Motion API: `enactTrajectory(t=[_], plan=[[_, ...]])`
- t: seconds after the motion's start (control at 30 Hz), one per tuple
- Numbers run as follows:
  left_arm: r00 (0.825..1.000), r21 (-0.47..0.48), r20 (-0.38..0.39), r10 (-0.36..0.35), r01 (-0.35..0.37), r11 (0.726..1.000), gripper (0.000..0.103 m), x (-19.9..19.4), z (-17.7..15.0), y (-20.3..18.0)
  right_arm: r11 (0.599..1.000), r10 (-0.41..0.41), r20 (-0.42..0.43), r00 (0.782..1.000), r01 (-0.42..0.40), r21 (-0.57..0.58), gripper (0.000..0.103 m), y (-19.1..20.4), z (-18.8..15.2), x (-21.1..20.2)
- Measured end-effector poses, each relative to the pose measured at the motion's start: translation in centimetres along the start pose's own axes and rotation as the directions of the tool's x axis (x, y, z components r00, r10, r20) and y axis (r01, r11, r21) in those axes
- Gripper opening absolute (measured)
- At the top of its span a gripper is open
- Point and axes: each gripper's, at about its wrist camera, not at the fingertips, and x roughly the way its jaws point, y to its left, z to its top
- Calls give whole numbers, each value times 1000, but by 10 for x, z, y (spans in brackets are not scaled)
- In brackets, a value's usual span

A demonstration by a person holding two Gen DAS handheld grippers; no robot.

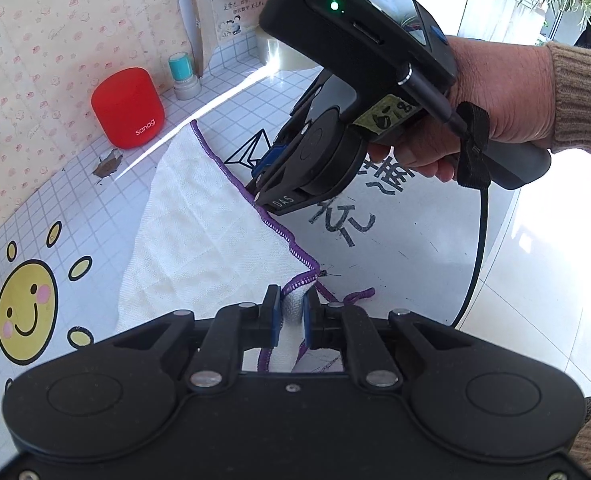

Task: Fold towel

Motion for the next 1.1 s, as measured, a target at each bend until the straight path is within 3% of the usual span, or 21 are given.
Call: enactTrajectory(t=[0.27,0.43,0.6,1.1], plan=[[998,12,-53,-17,18,1000,13,22,-5,-7,1000,16,11,1000,-16,-27,15,0,1,-10],[997,21,-67,-23,25,999,36,28,-7,-11,997,44,15,999,-43,-62,15,9,5,-9],[996,17,-76,-44,46,999,47,28,-8,-17,993,93,4,996,-93,-73,15,17,6,-3],[999,3,-39,-30,30,1000,58,2,-16,-13,989,129,-4,992,-129,-78,16,21,8,-3]])
